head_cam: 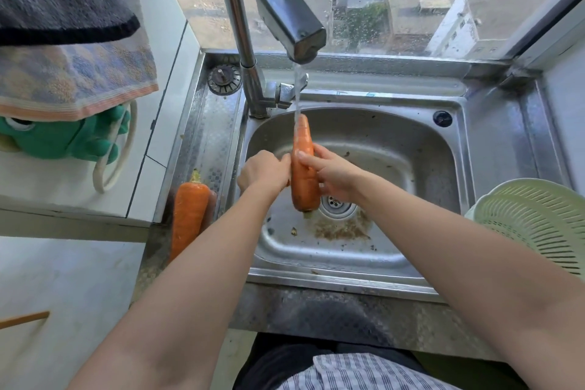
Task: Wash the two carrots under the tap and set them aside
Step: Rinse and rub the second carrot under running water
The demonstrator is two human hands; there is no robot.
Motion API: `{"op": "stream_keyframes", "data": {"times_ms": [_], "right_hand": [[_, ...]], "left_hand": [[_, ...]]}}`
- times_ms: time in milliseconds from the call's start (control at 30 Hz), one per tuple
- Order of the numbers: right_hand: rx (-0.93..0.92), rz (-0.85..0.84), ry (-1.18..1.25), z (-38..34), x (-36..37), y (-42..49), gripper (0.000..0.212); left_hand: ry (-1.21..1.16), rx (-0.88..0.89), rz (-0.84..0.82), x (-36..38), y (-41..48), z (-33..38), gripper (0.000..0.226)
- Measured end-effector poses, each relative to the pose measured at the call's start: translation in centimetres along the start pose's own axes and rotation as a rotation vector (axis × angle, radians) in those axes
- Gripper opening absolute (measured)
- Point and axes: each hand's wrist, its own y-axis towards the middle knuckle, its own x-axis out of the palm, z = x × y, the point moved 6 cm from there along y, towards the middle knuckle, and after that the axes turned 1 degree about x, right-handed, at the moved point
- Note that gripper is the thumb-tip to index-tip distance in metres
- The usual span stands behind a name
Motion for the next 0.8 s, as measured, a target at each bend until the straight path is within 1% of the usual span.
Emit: {"op": "stream_keyframes", "data": {"times_ms": [33, 67, 133, 167, 200, 300, 367, 467, 533, 600, 667, 700, 733, 800], "right_hand": [[-0.005, -0.006, -0.078, 0.1, -0.6, 0.0, 0.053], [-0.005, -0.029, -0.16, 0.1, -1.0, -0.1, 0.055], [0.016, -0.088, -0.306, 0.4, -1.2, -0.6, 0.055], [0.026, -0.11, -0.349, 0.4, -1.2, -0.8, 0.056], [0.028, -0.118, -0.361, 0.4, -1.3, -1.0, 0.059], [0.022, -0.112, -0.363, 0.1, -1.7, -1.3, 0.061], [0.032, -0.093, -0.426, -0.2, -2.0, -1.5, 0.056], [-0.003, -0.058, -0.459, -0.5, -2.3, -1.8, 0.038], [-0.026, -0.044, -0.434, -0.8, -2.6, -2.0, 0.034], [-0.03, -0.043, -0.425, -1.0, -2.8, -2.2, 0.035], [-0.044, -0.059, -0.473, -1.1, -2.5, -2.3, 0.04], [-0.049, -0.07, -0.49, -1.0, -2.3, -2.3, 0.043], [-0.046, -0.08, -0.48, -0.9, -2.2, -2.4, 0.045], [-0.001, -0.112, -0.369, -0.8, -2.0, -2.8, 0.045]], "left_hand": [[-0.06, 0.016, -0.026, 0.3, 0.3, 0.1, 0.057], [-0.205, 0.027, -0.07, 0.7, 0.6, 0.3, 0.06], [-0.616, -0.01, -0.16, 1.4, 0.5, 1.0, 0.065], [-0.775, -0.029, -0.179, 1.7, 0.4, 1.4, 0.064], [-0.862, -0.034, -0.166, 2.0, 0.5, 1.7, 0.061], [-0.913, -0.051, -0.1, 2.4, 0.7, 1.9, 0.043], [-0.966, -0.098, -0.085, 2.1, 0.4, 2.2, 0.033], [-1.095, -0.154, -0.169, 2.6, 0.2, 3.1, 0.025], [-1.203, -0.159, -0.196, 2.8, 0.0, 3.8, 0.019], [-1.278, -0.166, -0.154, 2.8, -0.2, 4.1, 0.022], [-1.352, -0.228, -0.127, 2.9, -0.4, 4.2, 0.032], [-1.401, -0.266, -0.137, 2.9, -0.5, 4.2, 0.033], [-1.456, -0.286, -0.157, 3.0, -0.5, 4.3, 0.03], [-1.551, -0.29, -0.187, 2.9, -0.6, 4.4, 0.021]]}}
